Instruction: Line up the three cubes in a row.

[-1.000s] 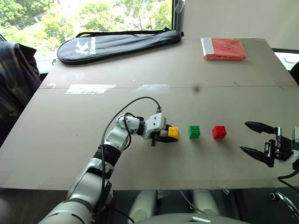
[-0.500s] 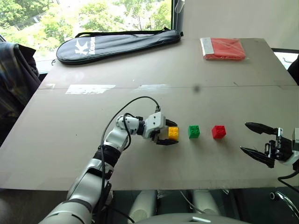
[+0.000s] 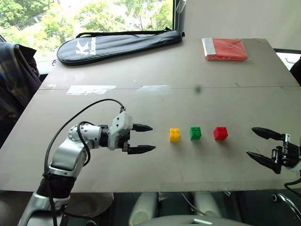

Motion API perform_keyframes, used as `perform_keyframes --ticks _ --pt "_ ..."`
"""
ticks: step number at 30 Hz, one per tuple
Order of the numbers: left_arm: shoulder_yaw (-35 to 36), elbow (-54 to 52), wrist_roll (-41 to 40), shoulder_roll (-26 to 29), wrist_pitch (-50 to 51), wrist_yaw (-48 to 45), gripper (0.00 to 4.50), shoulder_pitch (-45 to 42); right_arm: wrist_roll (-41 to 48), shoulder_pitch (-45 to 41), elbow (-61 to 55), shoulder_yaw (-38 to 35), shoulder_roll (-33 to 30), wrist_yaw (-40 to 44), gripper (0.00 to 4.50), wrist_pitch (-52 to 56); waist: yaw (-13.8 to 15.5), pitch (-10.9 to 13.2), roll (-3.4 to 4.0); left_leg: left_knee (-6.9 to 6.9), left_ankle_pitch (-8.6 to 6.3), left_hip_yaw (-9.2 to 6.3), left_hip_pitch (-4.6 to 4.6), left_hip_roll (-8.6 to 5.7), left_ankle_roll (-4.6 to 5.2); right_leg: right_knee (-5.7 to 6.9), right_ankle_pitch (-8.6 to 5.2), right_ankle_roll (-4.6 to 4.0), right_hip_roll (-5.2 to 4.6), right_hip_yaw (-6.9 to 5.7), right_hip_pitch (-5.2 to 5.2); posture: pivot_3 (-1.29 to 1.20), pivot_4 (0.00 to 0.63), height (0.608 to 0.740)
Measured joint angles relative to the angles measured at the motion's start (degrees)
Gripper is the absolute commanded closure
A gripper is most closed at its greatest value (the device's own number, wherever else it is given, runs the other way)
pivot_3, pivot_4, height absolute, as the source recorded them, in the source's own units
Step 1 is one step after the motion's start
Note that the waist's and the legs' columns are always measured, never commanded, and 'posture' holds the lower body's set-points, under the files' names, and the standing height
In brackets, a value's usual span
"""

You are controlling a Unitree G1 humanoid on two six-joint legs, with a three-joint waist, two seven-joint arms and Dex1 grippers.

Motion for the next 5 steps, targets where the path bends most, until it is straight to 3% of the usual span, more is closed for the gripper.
perform_keyframes --ticks 5 --pt "2.2 0.6 3.0 -0.6 -8.1 3.4 0.72 10.8 -1.2 -0.9 3.4 0.5 0.6 0.3 0.00 -1.7 0.0 0.0 -0.01 -0.01 0.00 0.03 -0.01 0.01 0.00 -0.01 0.00 -0.01 -0.08 -0.01 -0.02 0.00 0.150 0.732"
